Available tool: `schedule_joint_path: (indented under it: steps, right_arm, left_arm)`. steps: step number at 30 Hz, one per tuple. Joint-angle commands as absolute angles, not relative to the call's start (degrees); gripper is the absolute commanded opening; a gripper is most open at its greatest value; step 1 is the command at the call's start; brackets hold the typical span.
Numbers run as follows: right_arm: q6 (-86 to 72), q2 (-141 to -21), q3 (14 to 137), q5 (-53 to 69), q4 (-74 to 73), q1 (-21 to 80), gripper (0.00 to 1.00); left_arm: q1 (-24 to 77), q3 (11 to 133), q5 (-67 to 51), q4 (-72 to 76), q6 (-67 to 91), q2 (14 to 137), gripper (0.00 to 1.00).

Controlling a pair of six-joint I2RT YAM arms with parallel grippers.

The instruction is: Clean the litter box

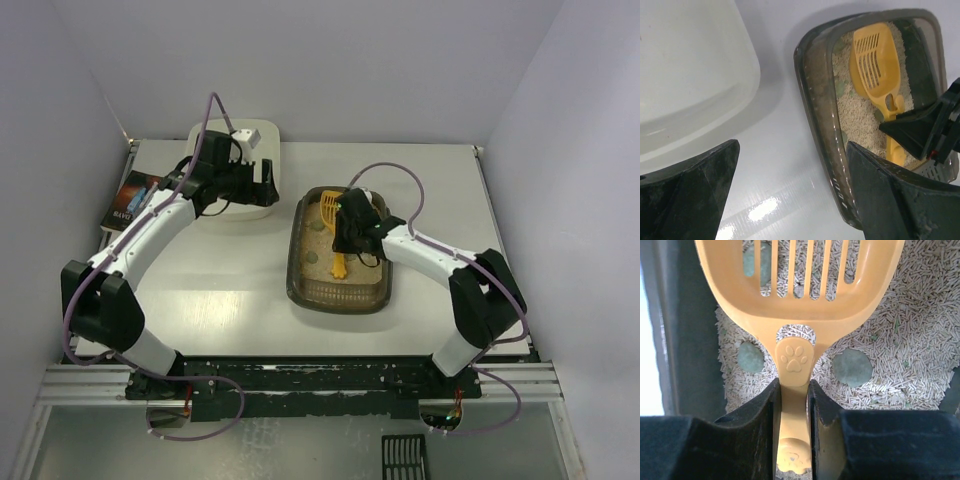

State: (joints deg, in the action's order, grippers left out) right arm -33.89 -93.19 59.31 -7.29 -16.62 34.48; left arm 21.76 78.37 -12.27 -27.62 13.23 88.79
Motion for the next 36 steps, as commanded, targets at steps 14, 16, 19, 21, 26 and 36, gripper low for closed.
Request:
schedule_joint_path:
  steps: [14,16,19,21,26,36]
  right_arm:
    - [-25.69,-86.06,67.75,-8.64,-29.91,34.73,0.00]
    - [-24.51,-84.69,67.70,-7.91,-30.40,34.72,0.00]
    - [-22.21,-82.36,66.89,-6.92,-30.39,34.72,0.00]
    - [-20.91,-81.00,66.53,-6.52,-30.48,34.73,0.00]
    - [-18.42,-78.55,65.86,-2.26,-29.38,34.77,0.00]
    - [-17.14,-79.73,66.21,-1.27,-30.33,34.73,0.00]
  left_arm:
    - [22.06,92.45,-28.79,-33.96,17.68,97.01,0.99]
    - [22.08,90.56,-34.83,-31.18,21.42,98.31,0.99]
    - [22.15,88.79,-43.16,-28.23,26.10,101.90,0.99]
    - [22.23,89.76,-43.15,-28.99,26.11,104.13,0.99]
    - [22.24,91.22,-45.45,-29.14,26.78,108.51,0.99]
    - [22.41,93.99,-49.54,-28.23,28.69,111.05,0.99]
